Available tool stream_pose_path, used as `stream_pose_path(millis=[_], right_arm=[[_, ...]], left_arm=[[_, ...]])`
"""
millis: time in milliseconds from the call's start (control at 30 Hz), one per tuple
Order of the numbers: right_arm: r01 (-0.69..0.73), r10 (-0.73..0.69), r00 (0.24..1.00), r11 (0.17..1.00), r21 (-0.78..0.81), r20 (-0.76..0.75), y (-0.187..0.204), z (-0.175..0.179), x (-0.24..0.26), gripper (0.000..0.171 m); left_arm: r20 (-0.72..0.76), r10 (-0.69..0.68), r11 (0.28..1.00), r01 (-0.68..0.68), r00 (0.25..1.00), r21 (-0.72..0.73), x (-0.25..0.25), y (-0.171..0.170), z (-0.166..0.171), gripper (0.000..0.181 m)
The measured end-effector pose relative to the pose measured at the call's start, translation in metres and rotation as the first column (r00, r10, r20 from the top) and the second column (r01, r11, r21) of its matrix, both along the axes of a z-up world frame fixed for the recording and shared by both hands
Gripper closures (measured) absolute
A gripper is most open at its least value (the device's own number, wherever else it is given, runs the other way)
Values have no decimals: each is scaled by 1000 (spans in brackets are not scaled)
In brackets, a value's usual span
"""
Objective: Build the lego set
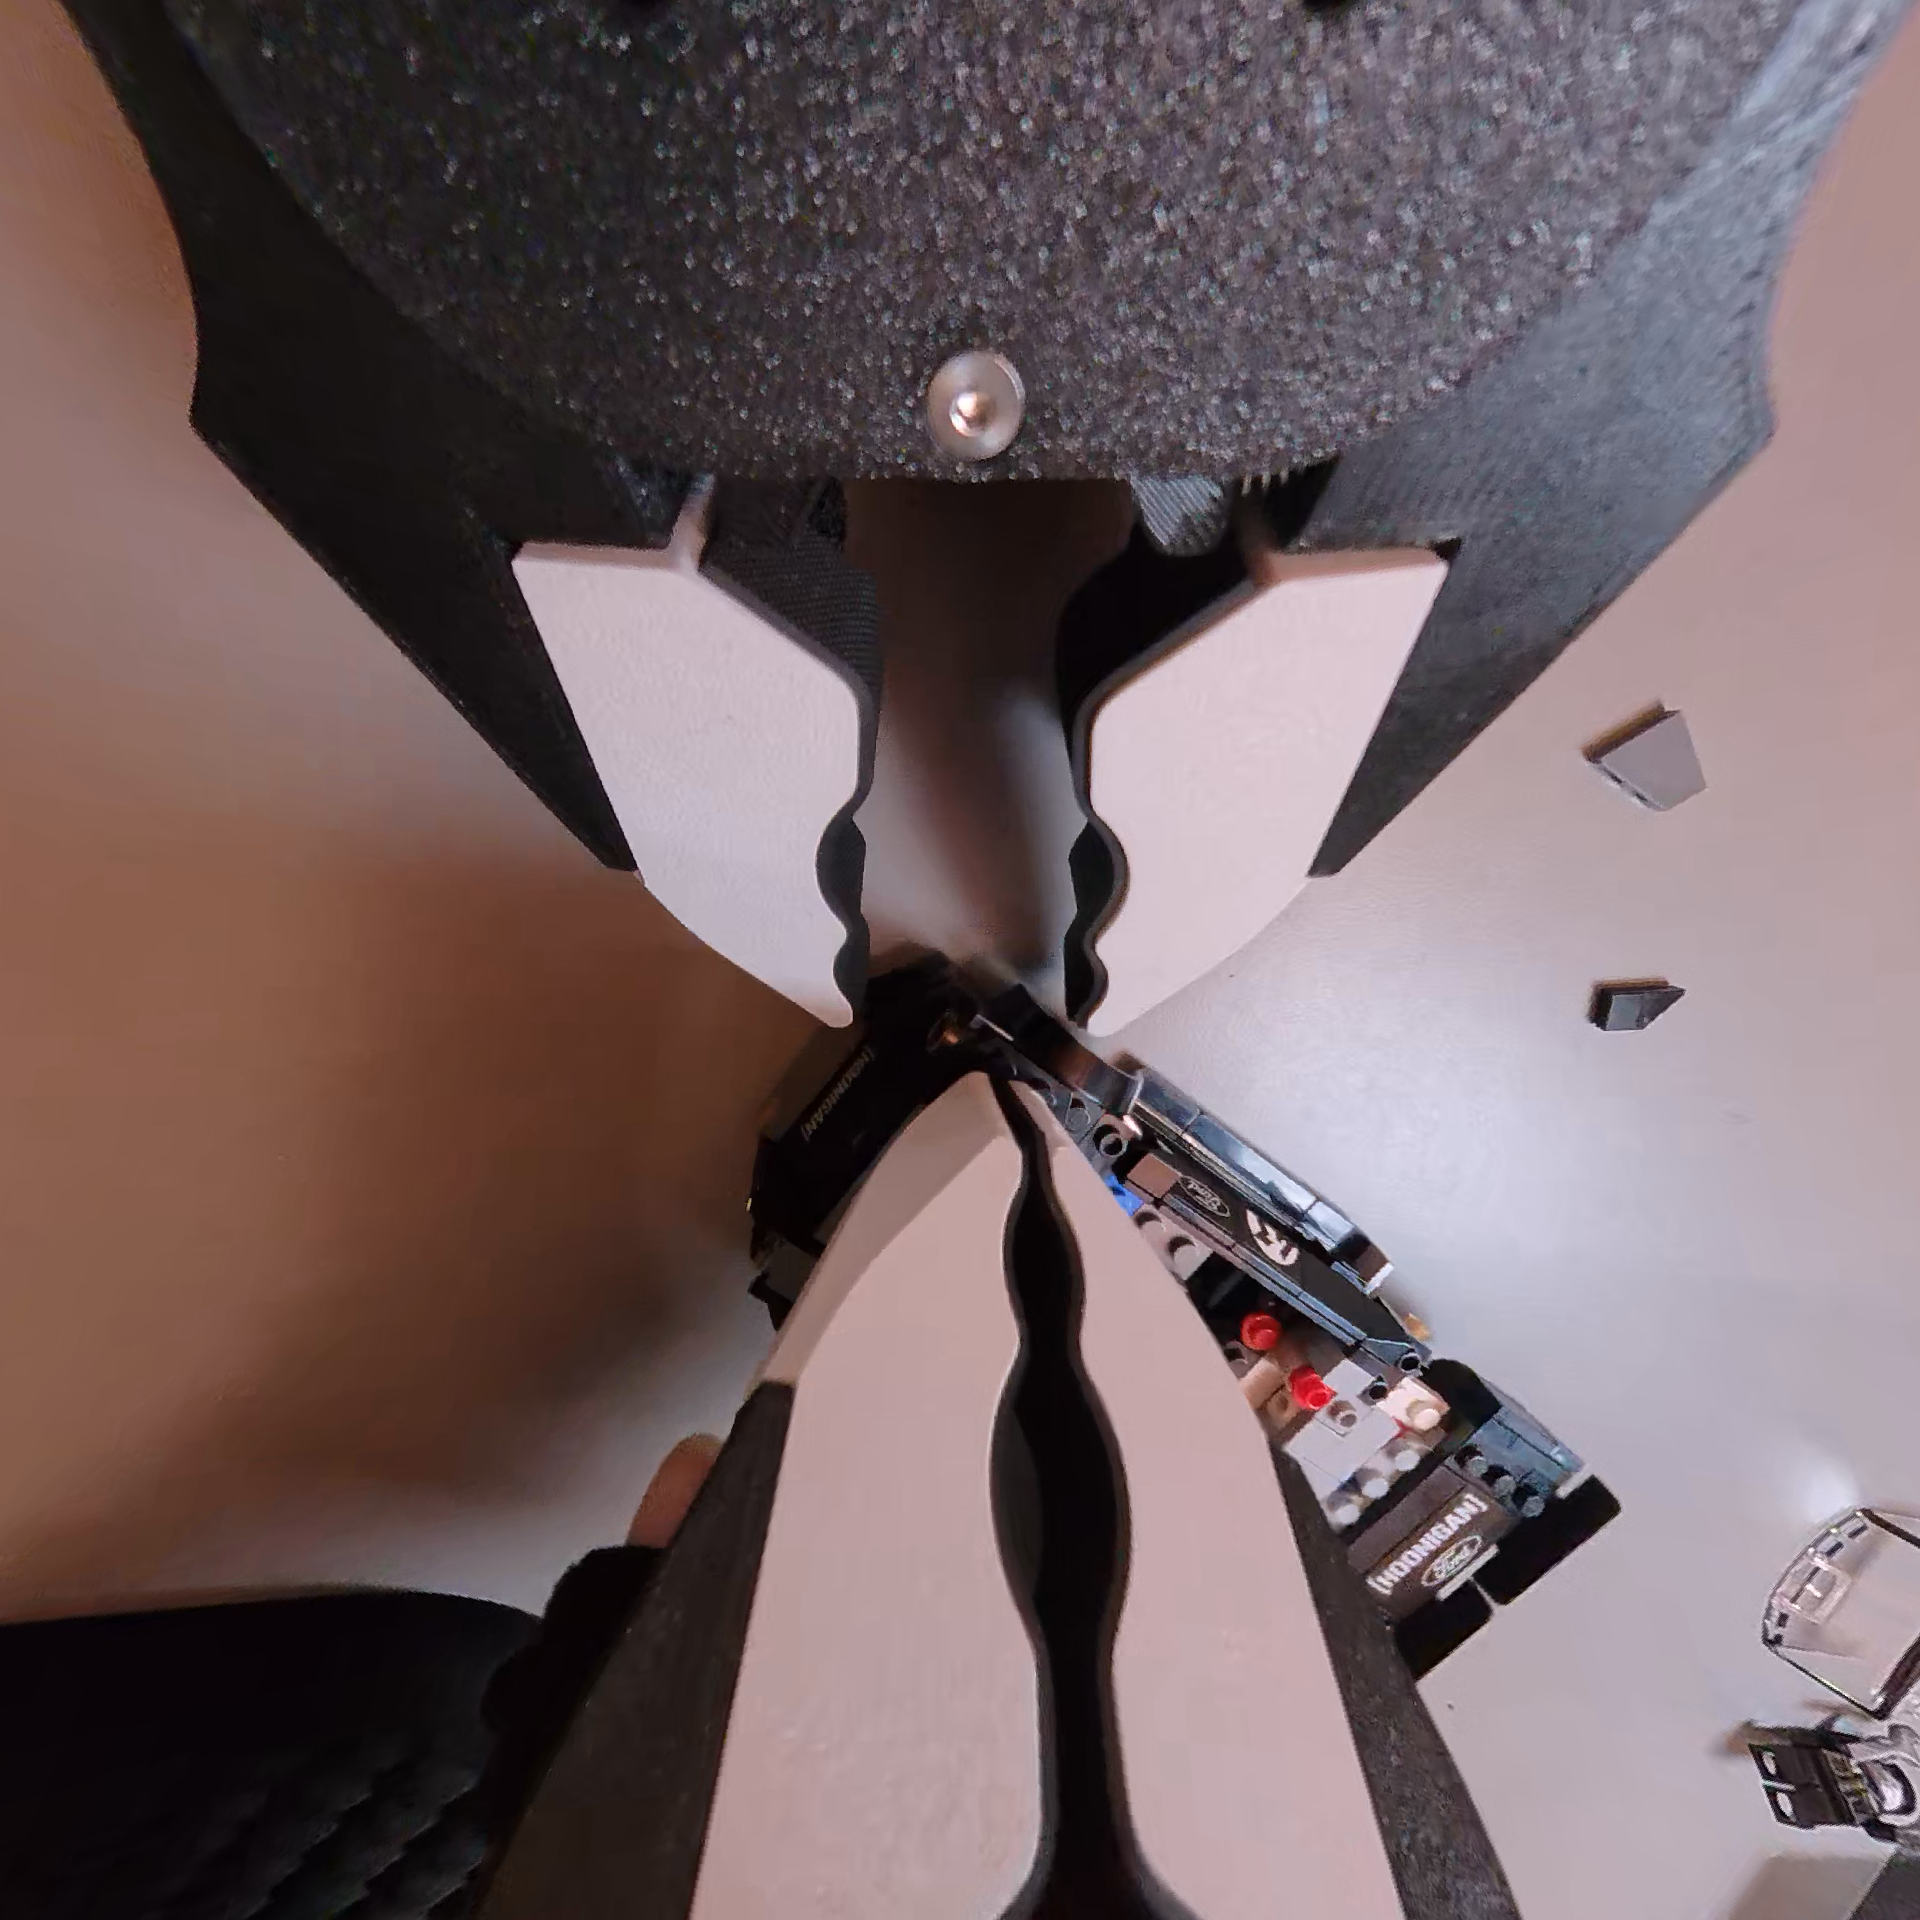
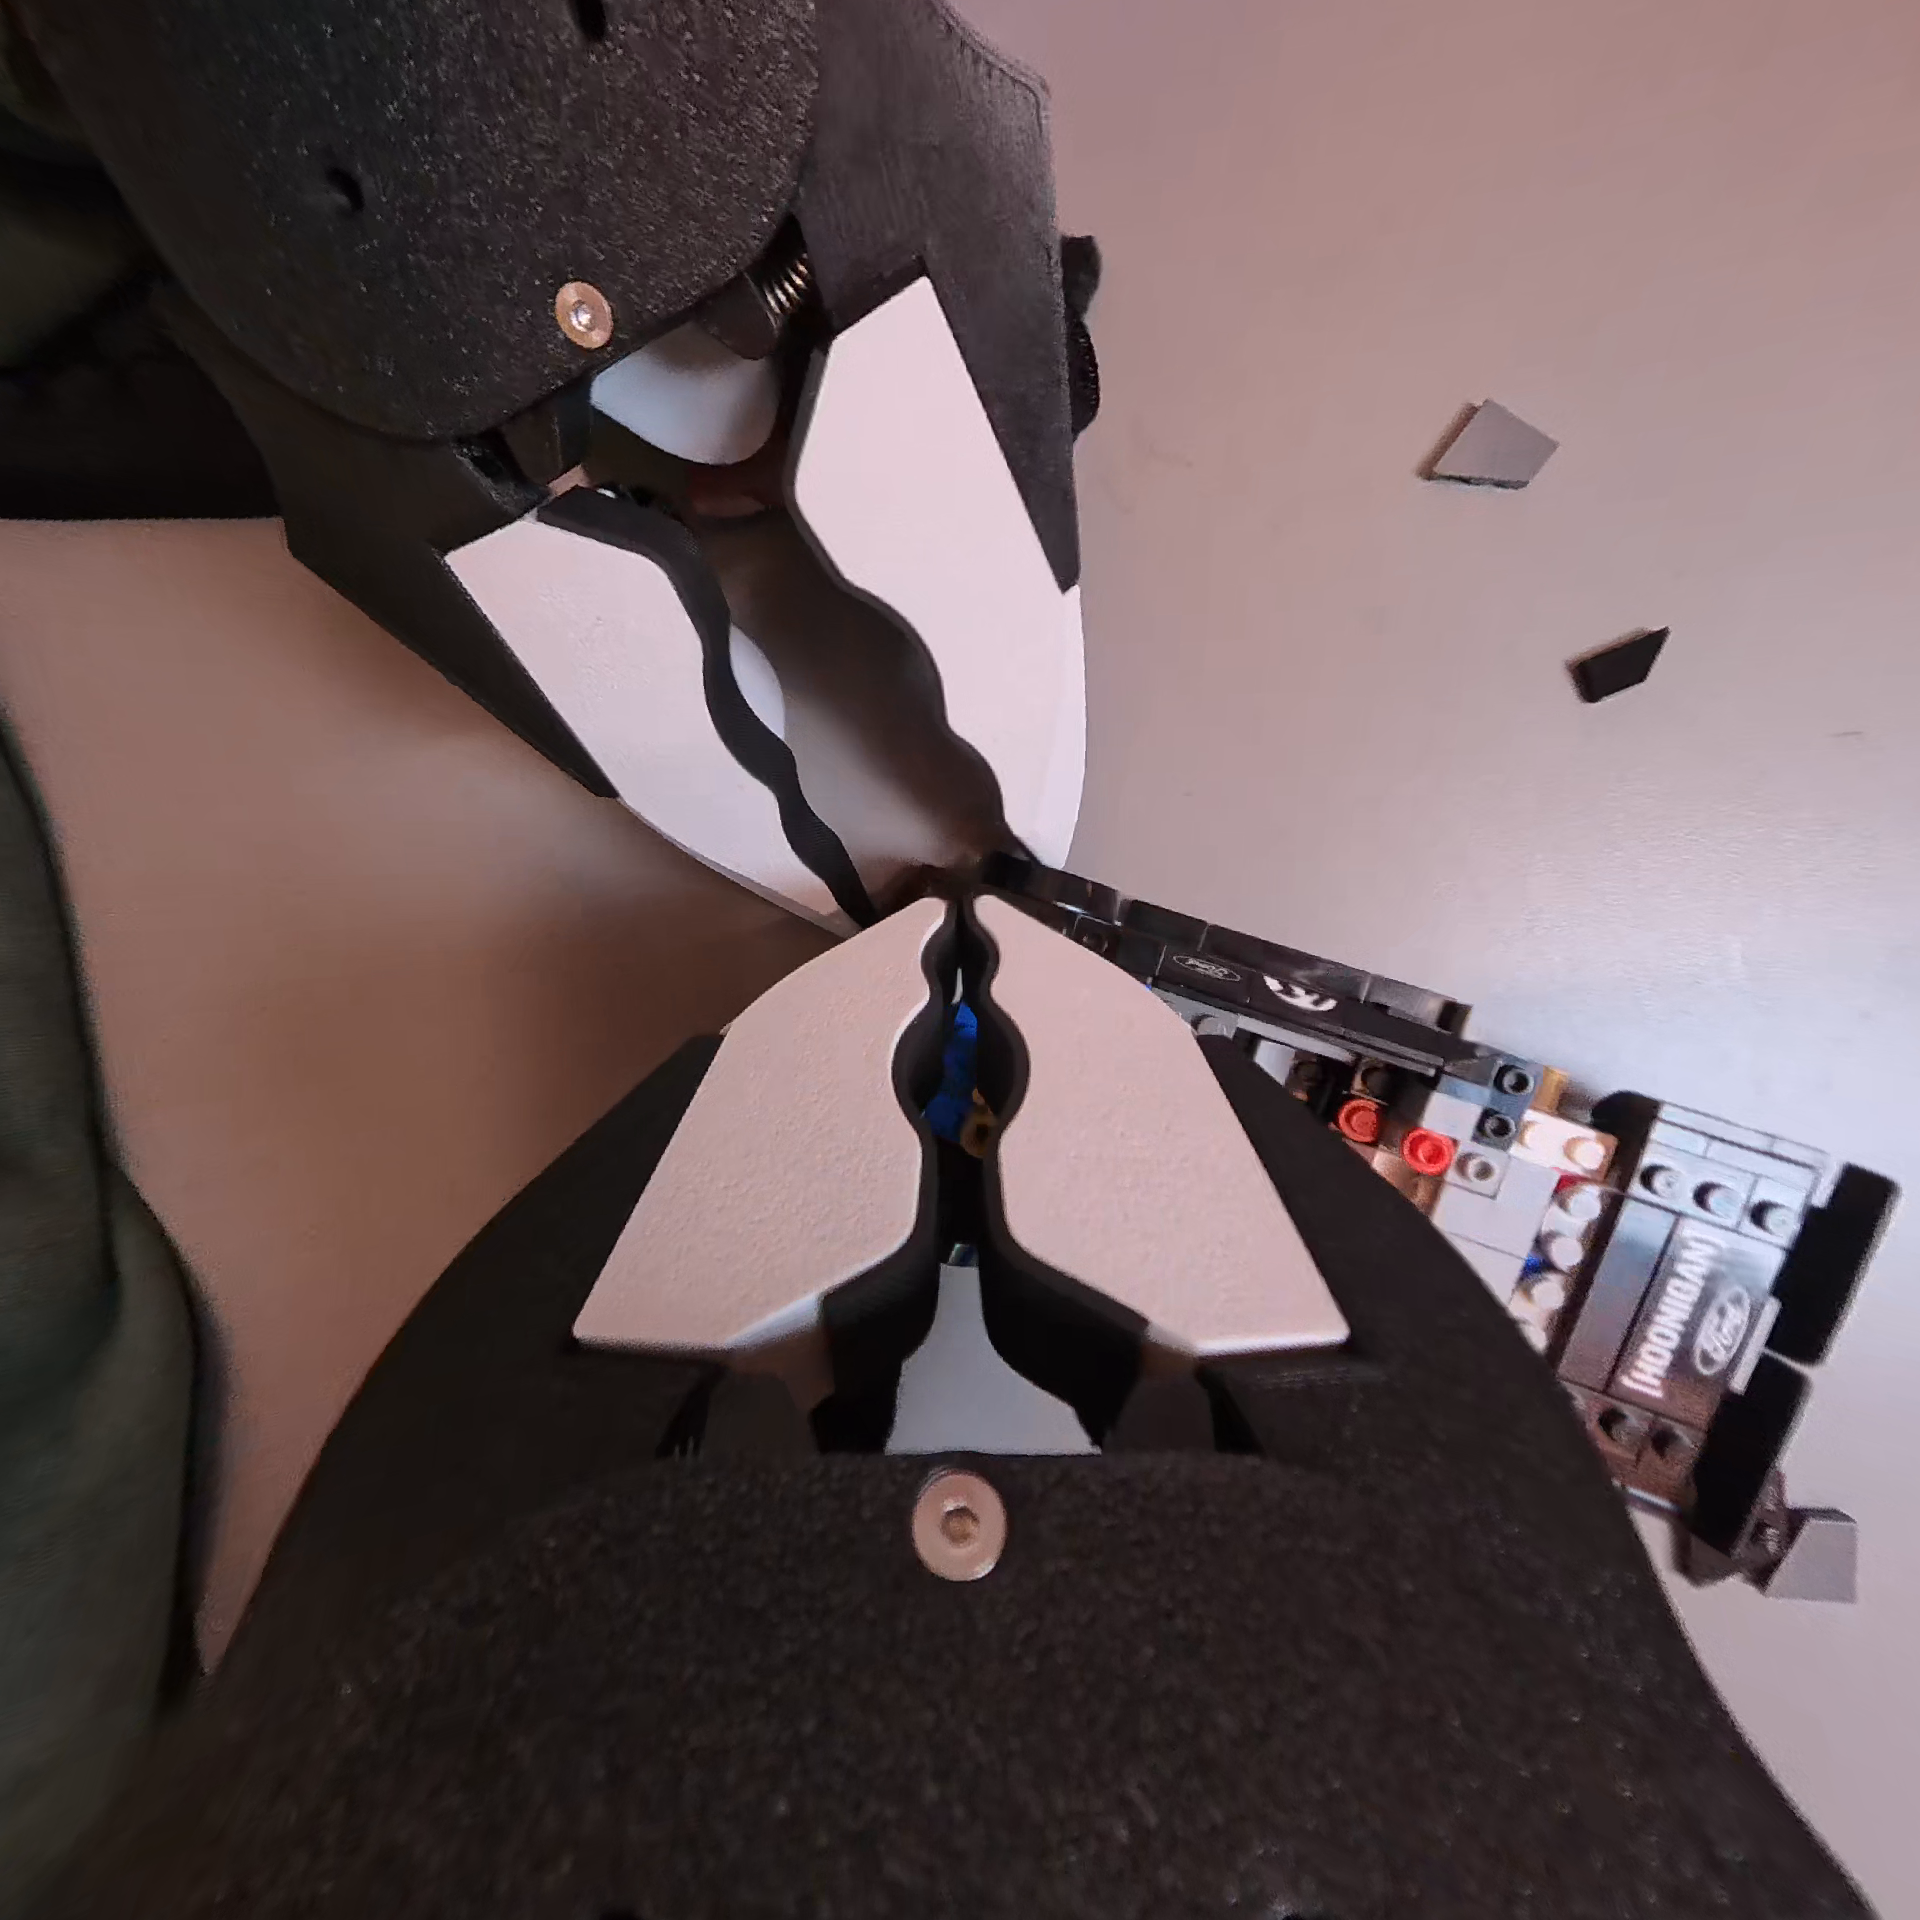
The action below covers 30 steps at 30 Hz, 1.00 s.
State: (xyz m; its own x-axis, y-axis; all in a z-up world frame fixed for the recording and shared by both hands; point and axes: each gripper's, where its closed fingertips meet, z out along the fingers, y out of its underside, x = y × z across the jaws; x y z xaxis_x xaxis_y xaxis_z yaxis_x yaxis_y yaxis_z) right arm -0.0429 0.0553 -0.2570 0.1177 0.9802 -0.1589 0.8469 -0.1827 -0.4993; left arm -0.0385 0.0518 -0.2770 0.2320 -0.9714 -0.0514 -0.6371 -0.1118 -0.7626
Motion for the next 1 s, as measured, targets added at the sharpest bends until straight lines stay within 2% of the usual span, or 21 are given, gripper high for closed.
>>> stream_pose_path(millis=[167, 267, 433, 633, 767, 1000], right_arm=[[29, -26, 998, 998, 49, -53, 4, 11, 3, 171], [36, -34, 999, 997, 61, -35, 5, 8, 6, 159], [13, -14, 1000, 996, 87, 11, 1, 3, 8, 159], [-16, 13, 999, 996, 86, 42, -7, 6, 28, 161], [-10, 9, 1000, 997, 75, 22, -14, 7, 40, 160], [35, -36, 999, 992, 123, 5, -15, 4, 34, 161]], left_arm=[[7, 9, 1000, -9, 1000, -3, -2, 2, 1, 144], [6, 4, 1000, -4, 1000, -2, -1, 1, 1, 144], [4, -27, 1000, 27, 1000, 0, 5, -6, 1, 146], [2, -125, 992, 125, 992, 23, 20, -26, 1, 148], [8, -112, 993, 111, 994, 25, 19, -23, 3, 149], [4, -119, 993, 119, 993, 20, 27, -26, 1, 152]])
